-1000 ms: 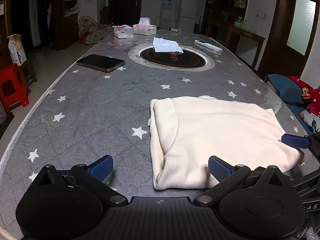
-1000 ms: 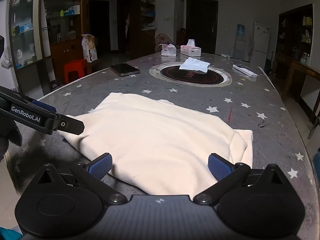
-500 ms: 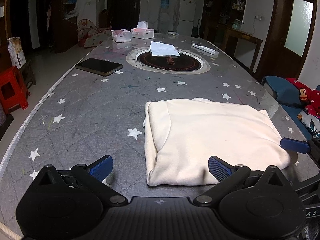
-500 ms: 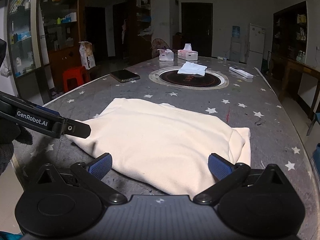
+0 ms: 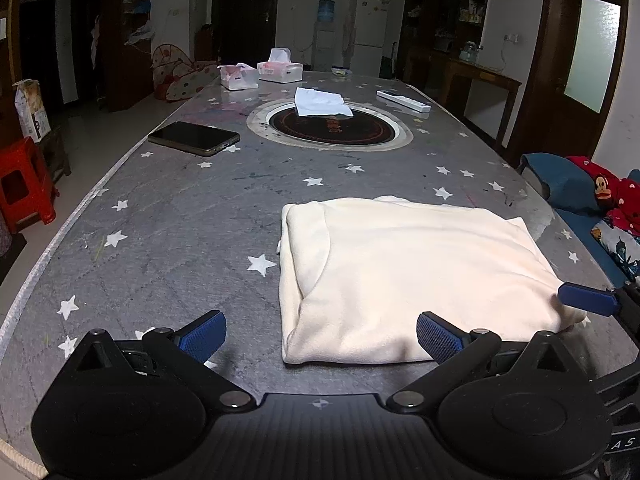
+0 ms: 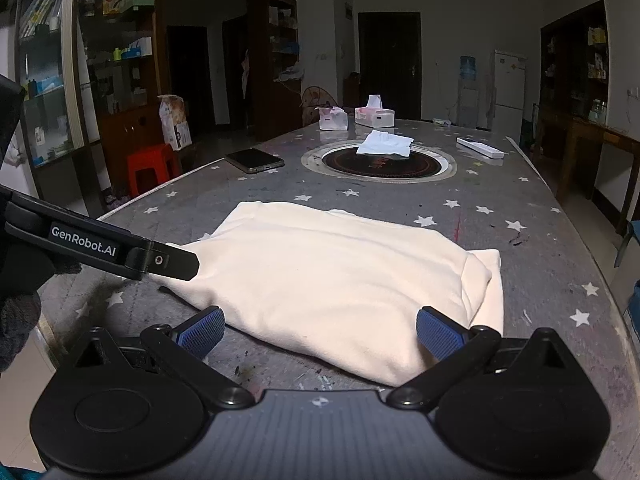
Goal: Fold clothes
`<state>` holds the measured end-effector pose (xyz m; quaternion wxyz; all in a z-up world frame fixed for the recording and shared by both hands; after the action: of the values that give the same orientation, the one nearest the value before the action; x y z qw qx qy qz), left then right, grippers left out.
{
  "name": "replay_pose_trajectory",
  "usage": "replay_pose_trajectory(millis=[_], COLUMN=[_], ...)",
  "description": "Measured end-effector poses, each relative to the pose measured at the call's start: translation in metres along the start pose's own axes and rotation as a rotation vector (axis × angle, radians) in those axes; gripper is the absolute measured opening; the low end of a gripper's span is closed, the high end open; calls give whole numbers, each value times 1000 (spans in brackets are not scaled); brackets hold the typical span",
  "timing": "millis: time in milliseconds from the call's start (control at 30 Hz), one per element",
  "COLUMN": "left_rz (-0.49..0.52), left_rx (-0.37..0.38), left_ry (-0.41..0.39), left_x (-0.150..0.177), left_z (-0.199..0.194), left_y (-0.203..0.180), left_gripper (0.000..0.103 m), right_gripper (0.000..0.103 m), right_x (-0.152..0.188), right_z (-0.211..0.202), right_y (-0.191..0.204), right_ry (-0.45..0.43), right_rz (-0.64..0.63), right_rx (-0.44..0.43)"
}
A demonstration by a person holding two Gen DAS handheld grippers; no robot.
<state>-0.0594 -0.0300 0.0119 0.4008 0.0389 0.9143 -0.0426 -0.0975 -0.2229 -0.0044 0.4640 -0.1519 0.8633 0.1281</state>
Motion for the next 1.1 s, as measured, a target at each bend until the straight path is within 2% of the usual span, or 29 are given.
replay_pose_trajectory(millis=[600,1100], left_rz=[34,59], left_rx=[34,51], left_ry=[-9,-48], left_x=[10,17], left_z=[-11,-32], left_y=[-19,-31], left_gripper=[103,103], right_gripper=[103,103], right_x=[15,16], right_z=[-22,-50], right_y=[5,13], right_ry=[-38,-94], right_rz=[48,27], right_rx=[16,47])
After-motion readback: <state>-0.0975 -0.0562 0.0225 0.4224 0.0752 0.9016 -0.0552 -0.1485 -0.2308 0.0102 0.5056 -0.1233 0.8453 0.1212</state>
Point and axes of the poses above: each gripper's, at about its wrist camera, not at the fingertips, and z roughly the way its jaws point, y to its left, x to its underside, the point moved 3 cm from there along z, roughly the way its jaws point, and after that the axes turned 2 degrees about z, right-handed, at the moved point
